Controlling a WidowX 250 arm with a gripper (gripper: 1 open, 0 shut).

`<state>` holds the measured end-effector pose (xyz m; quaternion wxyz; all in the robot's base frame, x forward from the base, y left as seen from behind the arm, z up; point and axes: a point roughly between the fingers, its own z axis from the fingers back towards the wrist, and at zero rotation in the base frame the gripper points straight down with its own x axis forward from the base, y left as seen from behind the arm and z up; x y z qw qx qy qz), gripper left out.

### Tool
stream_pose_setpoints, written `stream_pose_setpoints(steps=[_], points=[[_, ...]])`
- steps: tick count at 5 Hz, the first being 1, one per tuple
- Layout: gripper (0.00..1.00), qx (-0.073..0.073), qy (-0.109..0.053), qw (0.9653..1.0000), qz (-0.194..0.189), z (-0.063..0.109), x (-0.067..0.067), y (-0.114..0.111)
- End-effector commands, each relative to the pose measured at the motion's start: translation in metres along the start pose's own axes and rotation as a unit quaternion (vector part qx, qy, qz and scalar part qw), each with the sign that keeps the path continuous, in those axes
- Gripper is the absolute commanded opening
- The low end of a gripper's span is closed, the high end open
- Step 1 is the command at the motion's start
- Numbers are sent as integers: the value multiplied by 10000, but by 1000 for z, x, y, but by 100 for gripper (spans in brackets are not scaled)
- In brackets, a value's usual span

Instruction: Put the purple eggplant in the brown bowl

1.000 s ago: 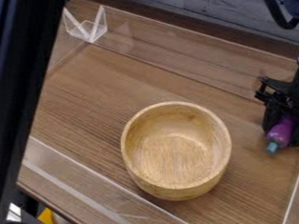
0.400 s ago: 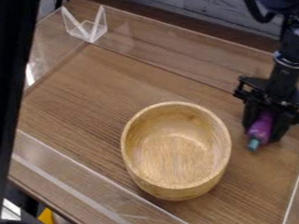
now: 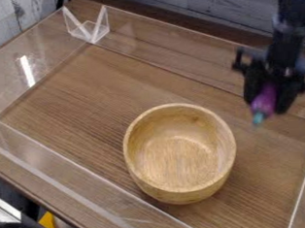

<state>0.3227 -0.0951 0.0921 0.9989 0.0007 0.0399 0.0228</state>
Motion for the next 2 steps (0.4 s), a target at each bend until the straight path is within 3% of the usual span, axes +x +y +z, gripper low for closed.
stream_pose_setpoints(steps=[1, 2], points=[[0, -111, -397, 9991, 127, 43, -17, 14], [0, -72, -405, 9990, 146, 47, -47, 33]])
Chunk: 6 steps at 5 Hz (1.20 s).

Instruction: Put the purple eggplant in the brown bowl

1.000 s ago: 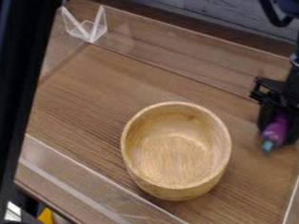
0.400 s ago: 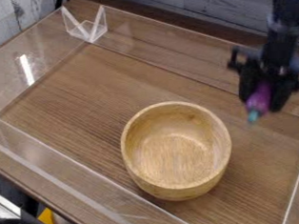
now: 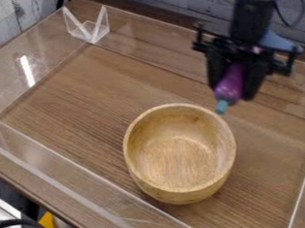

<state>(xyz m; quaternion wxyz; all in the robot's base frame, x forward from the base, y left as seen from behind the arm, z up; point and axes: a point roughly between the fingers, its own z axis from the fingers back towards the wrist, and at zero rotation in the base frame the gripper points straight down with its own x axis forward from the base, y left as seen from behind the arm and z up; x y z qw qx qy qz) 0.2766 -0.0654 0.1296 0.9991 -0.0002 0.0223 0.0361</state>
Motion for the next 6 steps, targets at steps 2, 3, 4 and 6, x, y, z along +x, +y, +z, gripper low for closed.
stream_pose_setpoints(steps=[2, 3, 4, 6], points=[[0, 61, -177, 9973, -711, -14, -36, 34], [0, 69, -238, 9939, -1072, -24, -55, 30], [0, 72, -273, 9893, -1432, -31, -71, 24], [0, 73, -459, 9920, -1175, -53, -70, 14]])
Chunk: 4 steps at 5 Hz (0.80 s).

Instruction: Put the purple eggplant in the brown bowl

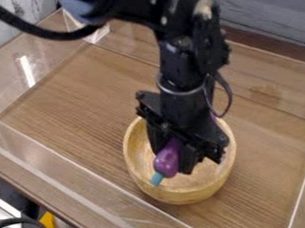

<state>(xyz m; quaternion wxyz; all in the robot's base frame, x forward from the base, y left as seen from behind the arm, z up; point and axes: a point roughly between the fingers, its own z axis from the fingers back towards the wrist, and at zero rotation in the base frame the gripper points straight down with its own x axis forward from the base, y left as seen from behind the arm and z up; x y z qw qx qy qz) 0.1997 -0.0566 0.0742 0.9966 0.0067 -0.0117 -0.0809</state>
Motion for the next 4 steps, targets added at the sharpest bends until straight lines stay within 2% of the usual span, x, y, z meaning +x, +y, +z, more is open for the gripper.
stream_pose_setpoints(steps=[1, 2, 4], points=[[0, -13, -214, 9998, -21, 0, 11, 7], [0, -57, -254, 9997, 3, 1, 18, 15], [0, -125, -349, 9993, -109, 2, 10, 31]])
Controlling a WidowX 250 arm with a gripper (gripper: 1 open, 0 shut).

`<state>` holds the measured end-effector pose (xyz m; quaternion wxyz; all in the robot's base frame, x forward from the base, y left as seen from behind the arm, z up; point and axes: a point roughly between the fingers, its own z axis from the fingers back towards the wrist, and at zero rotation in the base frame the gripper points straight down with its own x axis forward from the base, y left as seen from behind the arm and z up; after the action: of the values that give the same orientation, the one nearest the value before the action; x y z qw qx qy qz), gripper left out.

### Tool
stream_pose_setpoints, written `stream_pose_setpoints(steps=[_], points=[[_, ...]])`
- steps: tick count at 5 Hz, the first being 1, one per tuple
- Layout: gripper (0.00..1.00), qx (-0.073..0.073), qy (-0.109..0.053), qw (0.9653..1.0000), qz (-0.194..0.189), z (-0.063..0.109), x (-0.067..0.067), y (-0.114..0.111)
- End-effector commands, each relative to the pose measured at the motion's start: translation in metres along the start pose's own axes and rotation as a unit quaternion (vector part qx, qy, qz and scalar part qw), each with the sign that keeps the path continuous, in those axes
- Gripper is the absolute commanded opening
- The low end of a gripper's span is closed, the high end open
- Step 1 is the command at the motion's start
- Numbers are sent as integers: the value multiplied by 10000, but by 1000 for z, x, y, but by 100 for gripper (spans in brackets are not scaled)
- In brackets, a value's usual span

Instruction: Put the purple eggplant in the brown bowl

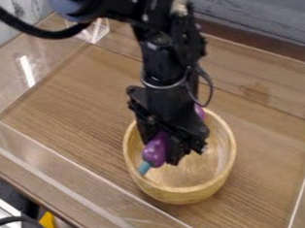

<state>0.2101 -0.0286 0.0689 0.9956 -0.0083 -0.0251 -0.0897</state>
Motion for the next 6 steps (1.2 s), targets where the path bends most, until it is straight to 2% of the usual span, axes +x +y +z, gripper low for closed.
stream_pose_setpoints(steps=[1, 3, 4, 5, 6], points=[[0, 1, -254, 9996, -104, 6, 0, 5], [0, -62, -299, 9978, -590, 3, -8, -20], [0, -20, -343, 9992, -180, -10, -7, -19], [0, 5, -324, 9994, 123, -6, -7, -6], [100, 4, -297, 9995, 131, -7, 0, -5]])
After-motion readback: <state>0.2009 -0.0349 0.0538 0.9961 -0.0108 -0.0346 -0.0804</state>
